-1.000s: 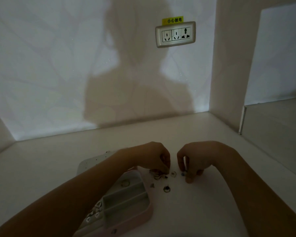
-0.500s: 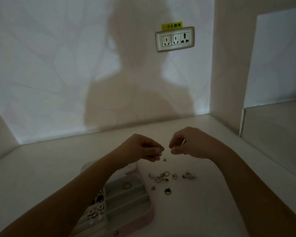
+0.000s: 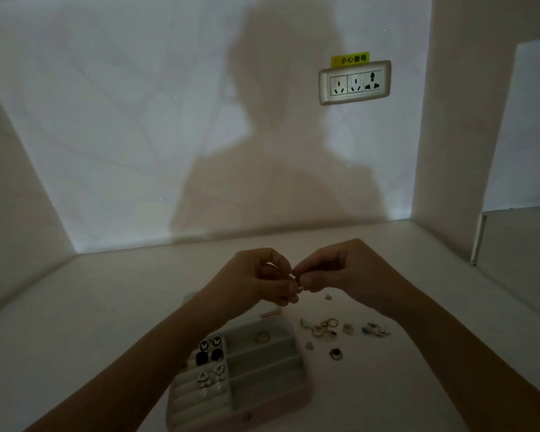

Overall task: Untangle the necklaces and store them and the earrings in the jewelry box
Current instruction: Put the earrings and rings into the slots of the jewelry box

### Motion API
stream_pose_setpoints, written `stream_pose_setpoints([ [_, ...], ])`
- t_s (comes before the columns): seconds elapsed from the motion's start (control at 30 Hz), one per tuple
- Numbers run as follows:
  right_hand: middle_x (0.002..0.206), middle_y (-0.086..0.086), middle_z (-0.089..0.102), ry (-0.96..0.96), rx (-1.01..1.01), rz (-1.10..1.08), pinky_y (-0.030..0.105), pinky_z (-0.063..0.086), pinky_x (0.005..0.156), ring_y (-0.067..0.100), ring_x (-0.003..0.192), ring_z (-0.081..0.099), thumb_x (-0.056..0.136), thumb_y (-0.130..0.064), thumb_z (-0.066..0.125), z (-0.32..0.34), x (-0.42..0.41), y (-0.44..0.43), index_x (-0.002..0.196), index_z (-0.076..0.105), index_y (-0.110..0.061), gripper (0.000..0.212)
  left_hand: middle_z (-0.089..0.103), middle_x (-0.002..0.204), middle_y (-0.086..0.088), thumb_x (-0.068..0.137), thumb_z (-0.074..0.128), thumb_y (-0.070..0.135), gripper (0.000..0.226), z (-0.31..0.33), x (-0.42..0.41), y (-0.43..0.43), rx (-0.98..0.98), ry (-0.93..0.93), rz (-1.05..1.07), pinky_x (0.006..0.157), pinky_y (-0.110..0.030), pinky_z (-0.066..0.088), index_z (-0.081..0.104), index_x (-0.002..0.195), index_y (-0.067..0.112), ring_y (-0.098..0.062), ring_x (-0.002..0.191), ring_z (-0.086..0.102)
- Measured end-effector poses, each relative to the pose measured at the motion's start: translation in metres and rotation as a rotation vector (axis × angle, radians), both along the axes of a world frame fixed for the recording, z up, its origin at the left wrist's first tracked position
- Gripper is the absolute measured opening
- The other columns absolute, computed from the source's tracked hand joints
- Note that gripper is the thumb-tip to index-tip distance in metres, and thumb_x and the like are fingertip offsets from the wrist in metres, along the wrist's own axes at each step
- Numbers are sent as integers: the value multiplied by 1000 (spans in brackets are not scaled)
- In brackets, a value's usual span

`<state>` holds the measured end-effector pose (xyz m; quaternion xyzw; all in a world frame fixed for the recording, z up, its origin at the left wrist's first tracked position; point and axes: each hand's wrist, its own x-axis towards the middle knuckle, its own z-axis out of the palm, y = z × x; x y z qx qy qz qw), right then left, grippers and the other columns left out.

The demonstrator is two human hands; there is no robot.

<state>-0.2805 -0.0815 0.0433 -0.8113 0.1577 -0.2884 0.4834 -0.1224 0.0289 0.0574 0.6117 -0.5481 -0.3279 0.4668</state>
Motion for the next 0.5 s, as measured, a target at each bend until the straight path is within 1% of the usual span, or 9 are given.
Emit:
stream_pose_setpoints([
  [0.07,82,3,74,-1,31,-5,45,55,81,17,80,70,77,-15,73,-2,2,1,85,76,-24,12,73,82,-9,75,71,-4,17,-1,1,6,-9,-54,8,67,-20,54,63,84,8,-15,74,70],
  [0.1,82,4,74,-10,54,-1,47,53,82,17,80,70,76,-15,73,-3,3,2,85,76,-23,12,73,82,-5,74,72,-4,19,-2,1,9,-12,-77,12,69,-19,54,64,85,8,-13,75,70],
  [0.13,82,6,74,-30,84,13,44,54,81,18,78,70,76,-13,73,-5,4,4,86,76,-19,12,73,82,-3,73,72,-4,20,-3,2,11,-12,-89,16,70,-18,53,64,86,9,-12,76,70],
  [0.2,78,8,73,-76,127,42,27,56,71,16,72,68,76,-5,71,-7,8,7,86,74,-9,11,73,82,-2,73,73,-1,20,-5,3,14,-8,-95,36,70,-17,53,65,88,8,-11,76,70],
  [0.27,73,5,71,-99,97,49,16,51,63,12,67,66,77,-2,71,-8,12,12,85,71,-7,9,73,83,-5,74,74,9,17,-5,5,18,-4,-96,76,69,-18,54,66,88,8,-13,75,70],
  [0.3,71,2,71,-102,57,41,14,50,62,10,66,66,77,-4,72,-9,14,15,84,69,-8,9,73,82,-6,75,73,15,16,-6,6,19,-9,-103,96,68,-20,55,66,88,9,-14,74,70],
  [0.37,72,1,70,-127,-16,23,16,52,64,11,67,67,76,-8,74,-12,17,21,82,66,-10,10,73,81,-5,74,72,23,16,-6,8,22,-28,-139,132,68,-21,56,67,85,12,-15,74,69],
  [0.43,73,3,70,-176,-39,29,22,55,68,15,70,68,75,-7,74,-14,20,26,82,64,-8,12,73,77,-2,72,74,23,14,-5,10,26,-64,-185,156,68,-21,56,67,82,16,-14,71,69],
  [0.5,75,5,70,-214,-46,55,24,56,70,17,72,69,76,-5,73,-17,22,31,82,64,-7,12,73,76,0,66,77,25,18,-3,11,31,-106,-215,171,70,-21,56,67,80,18,-13,71,69],
])
